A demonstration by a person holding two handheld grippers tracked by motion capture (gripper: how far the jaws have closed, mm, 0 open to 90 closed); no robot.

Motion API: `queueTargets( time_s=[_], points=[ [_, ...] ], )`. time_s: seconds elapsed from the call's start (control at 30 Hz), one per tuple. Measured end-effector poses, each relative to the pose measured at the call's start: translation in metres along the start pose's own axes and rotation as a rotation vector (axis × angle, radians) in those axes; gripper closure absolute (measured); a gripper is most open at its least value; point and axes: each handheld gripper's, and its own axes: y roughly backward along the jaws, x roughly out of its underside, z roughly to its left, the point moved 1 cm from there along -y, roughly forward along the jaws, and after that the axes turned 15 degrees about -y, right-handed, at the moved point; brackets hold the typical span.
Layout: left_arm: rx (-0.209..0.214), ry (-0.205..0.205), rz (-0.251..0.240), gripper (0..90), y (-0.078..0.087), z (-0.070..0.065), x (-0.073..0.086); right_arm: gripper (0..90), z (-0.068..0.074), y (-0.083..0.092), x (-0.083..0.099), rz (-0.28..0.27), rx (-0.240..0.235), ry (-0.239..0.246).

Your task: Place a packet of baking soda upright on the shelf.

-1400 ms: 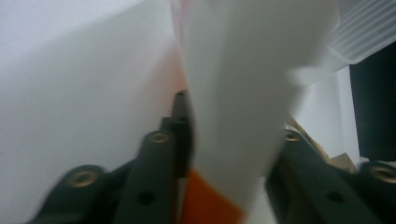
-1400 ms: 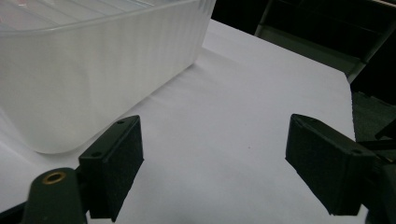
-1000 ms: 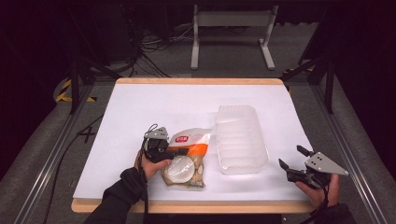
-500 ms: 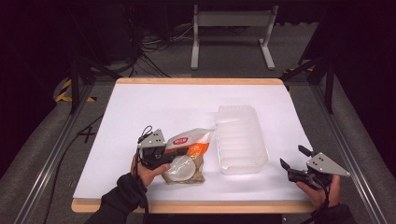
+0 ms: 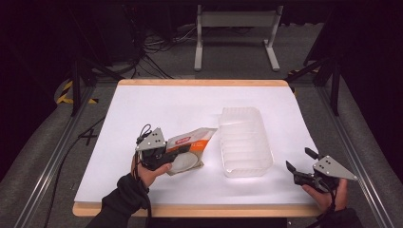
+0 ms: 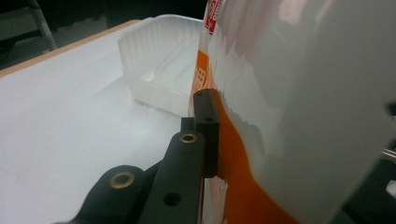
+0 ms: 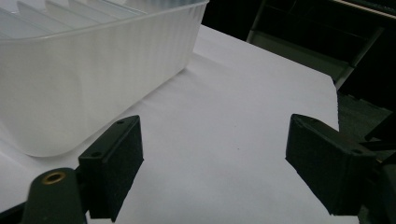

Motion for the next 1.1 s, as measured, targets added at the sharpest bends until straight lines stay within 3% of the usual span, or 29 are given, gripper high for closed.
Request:
queueTargets(
  time_s=[0.23, 0.5, 0.53, 0.87, 1.1],
  points=[
    [-0.005, -0.018, -0.041, 90.0, -0.003, 0.005, -0.012, 19.6, 0.000, 0.001, -0.001, -0.011, 0.006, -0.006],
    [0.007, -0.007, -0.114, 90.0, -0.012, 0.013, -0.024, 19.6, 0.000, 0.001, -0.001, -0.012, 0.012, -0.005],
    [0.016, -0.022, -0.129, 90.0, -0.016, 0.014, -0.029, 19.6, -0.001, 0.001, -0.001, -0.015, 0.014, -0.006],
    [0.060, -0.031, -0.203, 90.0, -0.042, 0.013, -0.053, 19.6, -0.002, 0.002, -0.001, -0.019, 0.020, -0.013],
    [0.126, -0.023, -0.259, 90.0, -0.068, 0.007, -0.063, 19.6, -0.003, 0.001, 0.000, -0.018, 0.024, -0.015]
  ],
)
